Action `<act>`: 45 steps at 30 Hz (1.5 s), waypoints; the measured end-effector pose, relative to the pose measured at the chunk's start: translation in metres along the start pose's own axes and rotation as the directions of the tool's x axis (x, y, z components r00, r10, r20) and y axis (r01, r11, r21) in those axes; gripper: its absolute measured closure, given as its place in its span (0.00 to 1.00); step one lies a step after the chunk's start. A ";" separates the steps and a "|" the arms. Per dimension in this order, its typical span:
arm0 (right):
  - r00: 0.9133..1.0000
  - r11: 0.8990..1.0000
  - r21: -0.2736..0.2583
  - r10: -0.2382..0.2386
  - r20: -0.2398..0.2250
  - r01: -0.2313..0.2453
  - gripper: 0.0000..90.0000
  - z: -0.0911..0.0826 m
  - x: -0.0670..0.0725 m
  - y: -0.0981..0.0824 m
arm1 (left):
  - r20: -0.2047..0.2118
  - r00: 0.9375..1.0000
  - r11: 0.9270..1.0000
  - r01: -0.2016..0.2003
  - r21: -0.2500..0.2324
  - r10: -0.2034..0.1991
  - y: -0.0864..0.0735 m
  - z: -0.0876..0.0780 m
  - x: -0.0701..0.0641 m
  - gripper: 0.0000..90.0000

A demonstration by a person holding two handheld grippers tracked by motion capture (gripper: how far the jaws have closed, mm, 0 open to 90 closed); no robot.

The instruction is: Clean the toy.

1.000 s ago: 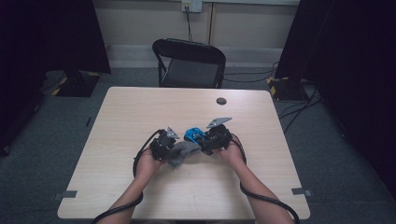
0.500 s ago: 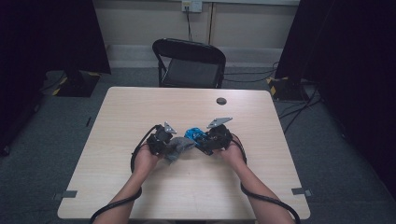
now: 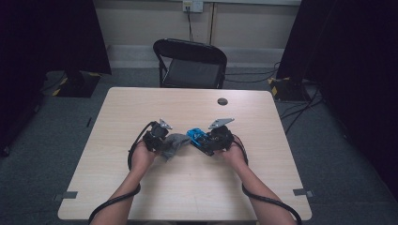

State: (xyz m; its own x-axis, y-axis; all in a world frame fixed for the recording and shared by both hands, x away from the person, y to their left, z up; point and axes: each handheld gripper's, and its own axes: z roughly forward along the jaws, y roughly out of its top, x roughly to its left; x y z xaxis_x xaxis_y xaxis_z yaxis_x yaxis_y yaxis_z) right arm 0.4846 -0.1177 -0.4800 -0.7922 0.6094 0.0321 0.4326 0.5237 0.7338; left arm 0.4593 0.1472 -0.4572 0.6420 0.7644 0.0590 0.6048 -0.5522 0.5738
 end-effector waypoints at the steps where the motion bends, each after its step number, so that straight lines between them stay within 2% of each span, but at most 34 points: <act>1: 1.000 1.000 0.000 0.000 0.000 0.000 0.49 0.000 0.000 0.000 | -0.009 1.000 1.000 0.004 0.002 -0.004 0.000 0.000 0.001 0.79; 4: 1.000 1.000 0.001 0.004 0.000 -0.004 0.49 0.000 0.000 -0.001 | -0.009 0.999 1.000 0.030 -0.006 -0.030 -0.002 -0.001 0.006 0.79; 7: 1.000 1.000 0.000 0.005 -0.001 -0.005 0.49 -0.001 0.000 -0.001 | -0.025 0.999 0.999 0.038 -0.006 -0.038 -0.004 -0.004 0.011 0.79; 10: 1.000 1.000 0.003 0.005 -0.001 -0.005 0.49 0.000 0.000 0.000 | -0.020 0.998 0.998 0.059 -0.022 -0.060 -0.006 -0.008 0.015 0.79; 13: 1.000 1.000 0.003 0.002 -0.001 -0.002 0.49 0.000 0.000 0.000 | -0.005 0.998 0.998 0.060 -0.034 -0.060 -0.008 -0.013 0.014 0.79; 22: 1.000 1.000 0.008 0.003 -0.001 -0.003 0.49 0.000 0.000 0.001 | 0.033 0.999 0.998 0.001 -0.061 0.001 -0.008 -0.028 -0.004 0.79; 28: 1.000 1.000 0.013 0.005 -0.001 -0.005 0.49 0.001 0.000 0.002 | 0.060 0.997 0.997 -0.043 -0.059 0.046 -0.010 -0.030 -0.021 0.79; 36: 1.000 1.000 0.010 0.007 0.001 -0.007 0.49 0.001 0.000 0.001 | 0.136 0.985 0.994 -0.097 -0.053 0.104 -0.017 -0.026 -0.046 0.79; 38: 1.000 1.000 0.010 0.008 0.001 -0.008 0.49 0.001 0.000 0.001 | 0.165 0.980 0.992 -0.106 -0.064 0.115 -0.017 -0.026 -0.054 0.79; 45: 1.000 1.000 0.008 0.008 0.001 -0.008 0.49 0.001 0.000 0.001 | 0.229 0.959 0.985 -0.153 -0.081 0.168 -0.011 -0.028 -0.078 0.79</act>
State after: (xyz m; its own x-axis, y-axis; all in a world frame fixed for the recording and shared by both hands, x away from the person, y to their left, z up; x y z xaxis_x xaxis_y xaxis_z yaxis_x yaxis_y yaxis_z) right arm 0.4855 -0.1167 -0.4797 -0.7887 0.6137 0.0374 0.4422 0.5238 0.7281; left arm 0.3900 0.1027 -0.4454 0.8249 0.5643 -0.0339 0.4594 -0.6340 0.6221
